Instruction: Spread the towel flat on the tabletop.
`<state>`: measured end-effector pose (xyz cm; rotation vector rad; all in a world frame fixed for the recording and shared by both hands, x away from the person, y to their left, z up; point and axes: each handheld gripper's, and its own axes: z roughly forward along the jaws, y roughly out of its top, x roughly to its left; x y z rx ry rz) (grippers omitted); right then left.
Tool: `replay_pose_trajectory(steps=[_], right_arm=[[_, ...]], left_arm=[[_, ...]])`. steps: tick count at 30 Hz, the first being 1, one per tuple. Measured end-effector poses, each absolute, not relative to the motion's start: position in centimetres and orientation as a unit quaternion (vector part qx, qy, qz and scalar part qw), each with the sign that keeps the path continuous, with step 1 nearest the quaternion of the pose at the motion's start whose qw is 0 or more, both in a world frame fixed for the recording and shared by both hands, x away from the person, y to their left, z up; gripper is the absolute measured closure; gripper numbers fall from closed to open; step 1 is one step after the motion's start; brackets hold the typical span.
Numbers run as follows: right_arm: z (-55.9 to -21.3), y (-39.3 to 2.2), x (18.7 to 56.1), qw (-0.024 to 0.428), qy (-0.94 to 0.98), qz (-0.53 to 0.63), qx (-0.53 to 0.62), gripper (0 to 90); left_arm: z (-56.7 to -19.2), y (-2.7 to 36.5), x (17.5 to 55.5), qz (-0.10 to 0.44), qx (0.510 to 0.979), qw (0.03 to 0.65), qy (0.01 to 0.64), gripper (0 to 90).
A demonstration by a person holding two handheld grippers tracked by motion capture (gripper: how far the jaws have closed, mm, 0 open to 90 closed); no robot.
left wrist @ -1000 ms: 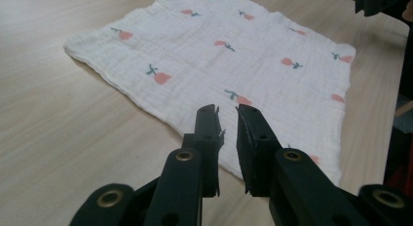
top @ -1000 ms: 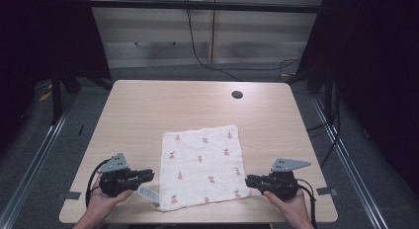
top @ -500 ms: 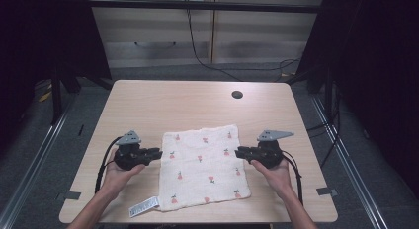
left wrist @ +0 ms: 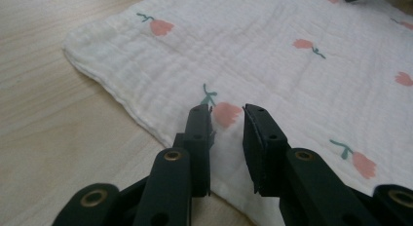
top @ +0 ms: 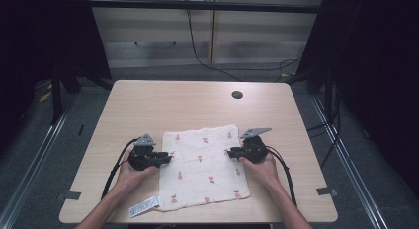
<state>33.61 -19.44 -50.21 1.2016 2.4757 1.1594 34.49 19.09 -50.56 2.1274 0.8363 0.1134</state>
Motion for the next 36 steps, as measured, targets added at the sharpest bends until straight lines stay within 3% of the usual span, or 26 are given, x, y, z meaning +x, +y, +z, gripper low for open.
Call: replay_pose_trajectory(steps=[9, 26, 36], right_arm=[[-50.1, -19.9, 32.0, 0.071, 0.837, 0.377, 0.390, 73.3], [-50.0, -20.6, 28.4, 0.056, 0.841, 0.379, 0.381, 73.1], [-49.9, -20.2, 28.6, 0.052, 0.841, 0.379, 0.382, 68.8]], left_arm=[[-50.6, 19.1, 34.1, 0.066, 0.849, 0.412, 0.325, 72.9], [-50.8, 18.8, 33.4, 0.058, 0.849, 0.420, 0.315, 72.9], [-50.7, 19.0, 32.9, 0.056, 0.852, 0.420, 0.308, 73.1]])
